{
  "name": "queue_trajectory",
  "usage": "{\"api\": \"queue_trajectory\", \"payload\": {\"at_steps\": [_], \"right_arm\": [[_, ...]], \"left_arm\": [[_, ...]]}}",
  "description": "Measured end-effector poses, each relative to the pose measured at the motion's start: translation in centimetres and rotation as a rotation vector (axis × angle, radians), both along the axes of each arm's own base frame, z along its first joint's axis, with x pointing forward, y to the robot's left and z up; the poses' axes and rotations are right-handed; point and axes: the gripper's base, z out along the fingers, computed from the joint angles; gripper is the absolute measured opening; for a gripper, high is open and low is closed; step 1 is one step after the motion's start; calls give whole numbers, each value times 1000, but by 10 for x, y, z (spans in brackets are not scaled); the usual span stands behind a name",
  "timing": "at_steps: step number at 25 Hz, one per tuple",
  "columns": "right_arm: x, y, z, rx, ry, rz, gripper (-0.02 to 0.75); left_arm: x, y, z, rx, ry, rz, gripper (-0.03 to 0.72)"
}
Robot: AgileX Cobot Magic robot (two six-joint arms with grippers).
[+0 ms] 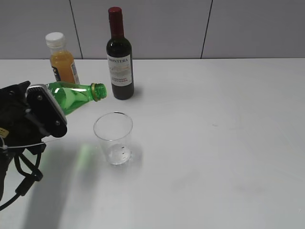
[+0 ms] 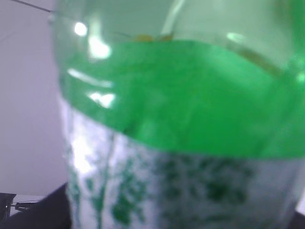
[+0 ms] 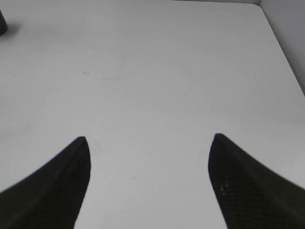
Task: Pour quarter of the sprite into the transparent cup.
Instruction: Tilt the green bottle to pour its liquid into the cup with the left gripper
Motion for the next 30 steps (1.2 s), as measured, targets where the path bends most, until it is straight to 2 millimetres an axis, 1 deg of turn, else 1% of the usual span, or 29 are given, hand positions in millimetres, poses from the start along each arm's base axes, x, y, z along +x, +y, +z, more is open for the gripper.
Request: {"api": "queue_trajectory", "payload": {"at_steps": [11,22,30], "right_arm": [[0,0,0,0,0,0,594],[0,0,0,0,0,0,594],[0,0,0,0,0,0,594]], "left_arm": [[0,0,0,95,14,-23,466],[0,0,0,138,21,-33,466],[2,4,0,175,28,-24,466]]}}
